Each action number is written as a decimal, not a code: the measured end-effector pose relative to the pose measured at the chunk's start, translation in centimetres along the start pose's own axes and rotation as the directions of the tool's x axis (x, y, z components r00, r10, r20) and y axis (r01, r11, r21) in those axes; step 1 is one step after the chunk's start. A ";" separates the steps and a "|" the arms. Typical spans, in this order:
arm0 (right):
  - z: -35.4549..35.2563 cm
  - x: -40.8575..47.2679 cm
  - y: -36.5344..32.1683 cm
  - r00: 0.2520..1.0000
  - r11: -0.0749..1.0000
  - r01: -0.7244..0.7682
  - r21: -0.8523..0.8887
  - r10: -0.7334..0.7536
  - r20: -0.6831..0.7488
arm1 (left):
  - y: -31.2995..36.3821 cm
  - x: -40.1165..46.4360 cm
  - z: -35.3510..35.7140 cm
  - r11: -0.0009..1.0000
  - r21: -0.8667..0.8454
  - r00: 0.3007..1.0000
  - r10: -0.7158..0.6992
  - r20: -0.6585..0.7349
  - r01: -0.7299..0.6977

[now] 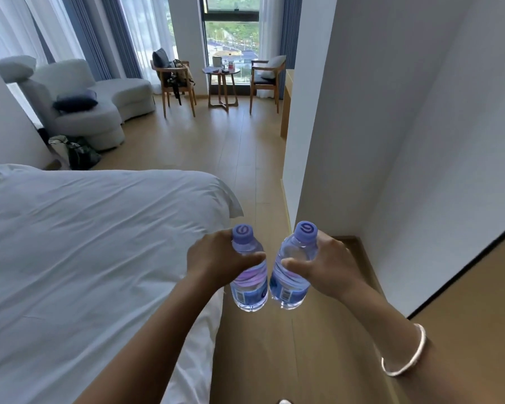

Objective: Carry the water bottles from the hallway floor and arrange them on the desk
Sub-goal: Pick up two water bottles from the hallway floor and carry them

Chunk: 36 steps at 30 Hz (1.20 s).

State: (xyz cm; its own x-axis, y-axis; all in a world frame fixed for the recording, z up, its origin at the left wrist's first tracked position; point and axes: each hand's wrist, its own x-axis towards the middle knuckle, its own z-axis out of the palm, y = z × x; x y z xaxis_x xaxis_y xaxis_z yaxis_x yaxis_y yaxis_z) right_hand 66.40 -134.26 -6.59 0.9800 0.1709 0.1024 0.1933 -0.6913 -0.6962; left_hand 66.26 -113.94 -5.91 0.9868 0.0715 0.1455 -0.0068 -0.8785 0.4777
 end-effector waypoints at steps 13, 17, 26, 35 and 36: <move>-4.5 19.6 5.5 0.996 0.997 0.073 -0.009 -0.072 0.052 | 3.6 18.6 4.3 1.000 0.011 0.996 -0.009 -0.088 0.010; -3.7 25.4 6.4 0.996 0.997 0.058 -0.041 -0.055 0.068 | 2.7 24.0 5.3 1.000 0.012 0.997 -0.013 -0.082 0.014; -0.4 42.7 7.6 0.997 1.000 -0.004 -0.022 0.006 0.078 | -1.2 41.4 6.7 0.999 0.044 0.999 0.031 -0.033 -0.029; 1.6 60.6 5.8 0.998 0.999 -0.046 -0.015 0.046 0.039 | -5.5 59.7 5.9 0.995 0.040 0.995 0.093 0.022 -0.094; 1.7 62.1 5.7 0.998 0.999 -0.047 -0.011 0.048 0.040 | -5.8 61.3 5.9 0.995 0.039 0.995 0.094 0.027 -0.095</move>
State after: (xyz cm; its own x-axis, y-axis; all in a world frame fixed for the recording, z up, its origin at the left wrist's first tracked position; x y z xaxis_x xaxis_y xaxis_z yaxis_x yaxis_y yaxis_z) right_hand 128.31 -126.40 -5.41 0.9854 0.1655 0.0406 0.1471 -0.7063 -0.6925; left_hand 127.73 -107.23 -4.88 0.9859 -0.0243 0.1659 -0.0941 -0.8989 0.4280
